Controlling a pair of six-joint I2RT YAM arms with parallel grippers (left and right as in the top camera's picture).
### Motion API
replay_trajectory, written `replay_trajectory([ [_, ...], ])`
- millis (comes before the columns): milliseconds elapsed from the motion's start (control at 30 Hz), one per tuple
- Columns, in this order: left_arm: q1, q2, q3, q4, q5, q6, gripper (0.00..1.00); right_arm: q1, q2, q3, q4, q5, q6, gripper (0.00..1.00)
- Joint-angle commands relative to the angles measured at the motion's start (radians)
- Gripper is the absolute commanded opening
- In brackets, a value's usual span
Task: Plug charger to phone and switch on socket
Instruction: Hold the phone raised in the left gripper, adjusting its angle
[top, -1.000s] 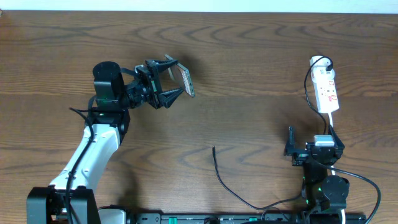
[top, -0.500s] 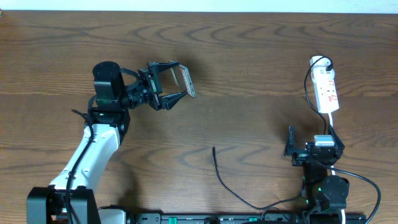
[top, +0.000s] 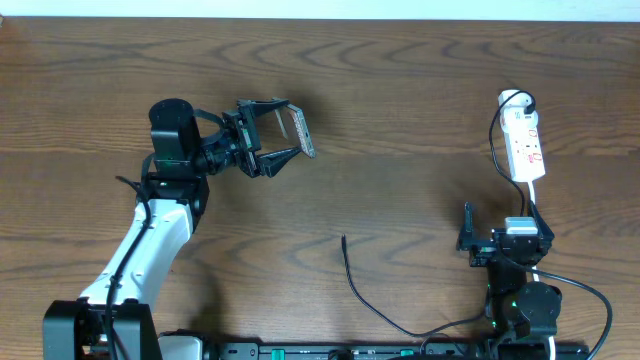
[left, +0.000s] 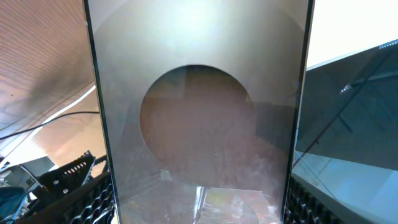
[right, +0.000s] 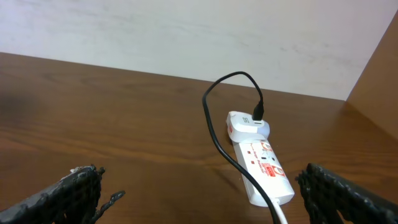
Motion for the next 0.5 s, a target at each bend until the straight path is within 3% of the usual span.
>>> replay_trajectory([
  [0,0.004,-0.023,0.027,0.014,0.031,-0.064,0.07,-0.004,0.000,-0.002,-0.003,0.008,0.014,0.99],
  [467,0.004,-0.023,0.027,0.014,0.031,-0.063,0.07,-0.004,0.000,-0.002,-0.003,0.008,0.014,0.99],
])
